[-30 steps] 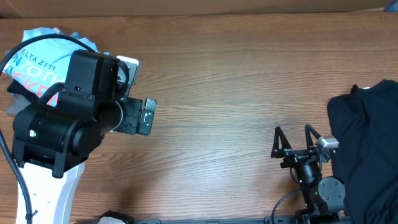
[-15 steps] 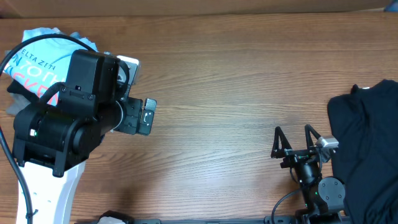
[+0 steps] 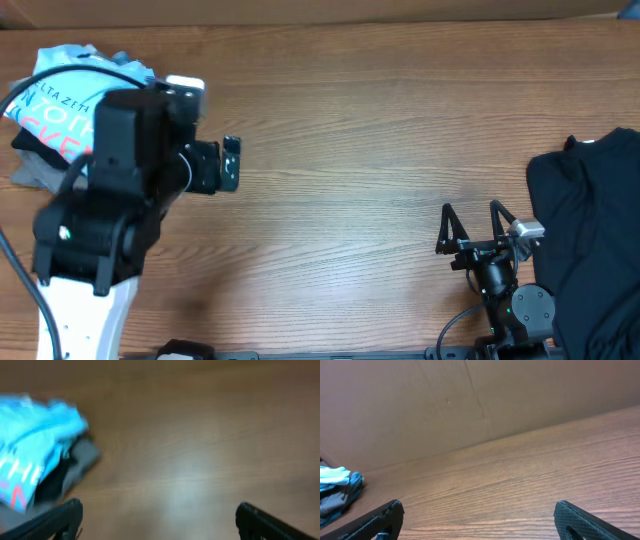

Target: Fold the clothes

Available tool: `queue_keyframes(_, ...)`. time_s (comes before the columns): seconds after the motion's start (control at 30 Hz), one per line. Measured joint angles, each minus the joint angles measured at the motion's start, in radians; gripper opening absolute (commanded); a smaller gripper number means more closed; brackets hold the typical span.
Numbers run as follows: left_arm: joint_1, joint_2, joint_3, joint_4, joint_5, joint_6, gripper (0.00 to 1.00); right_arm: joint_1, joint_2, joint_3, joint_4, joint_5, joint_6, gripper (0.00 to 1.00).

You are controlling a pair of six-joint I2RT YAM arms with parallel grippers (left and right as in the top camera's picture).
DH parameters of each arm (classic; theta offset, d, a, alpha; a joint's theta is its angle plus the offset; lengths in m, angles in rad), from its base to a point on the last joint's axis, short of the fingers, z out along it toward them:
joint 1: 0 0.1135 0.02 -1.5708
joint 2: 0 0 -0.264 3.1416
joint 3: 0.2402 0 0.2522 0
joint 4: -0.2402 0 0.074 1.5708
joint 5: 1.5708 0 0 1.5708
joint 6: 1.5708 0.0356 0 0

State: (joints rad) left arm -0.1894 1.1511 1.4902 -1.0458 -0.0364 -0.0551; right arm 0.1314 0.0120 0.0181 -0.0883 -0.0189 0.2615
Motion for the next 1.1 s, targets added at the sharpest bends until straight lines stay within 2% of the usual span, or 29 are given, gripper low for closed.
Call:
queue_keyframes(0.13,0.042,-0.162,-0.259,0.237,0.035,-0.002,1.00,0.000,0.000,0.000,-0.001,0.000,0.000,1.00)
queue_keyframes(0.47,0.093,-0.602,-0.711,0.453,0.063,-0.002,1.00,0.000,0.000,0.000,-0.002,0.000,0.000,1.00)
queue_keyframes(0.73,0.118,-0.860,-0.991,0.621,0.070,-0.002,1.00,0.000,0.000,0.000,-0.001,0.000,0.000,1.00)
queue_keyframes(1.1,0.118,-1.096,-1.254,0.835,0.071,-0.003,1.00,0.000,0.000,0.000,-0.001,-0.001,0.000,1.00)
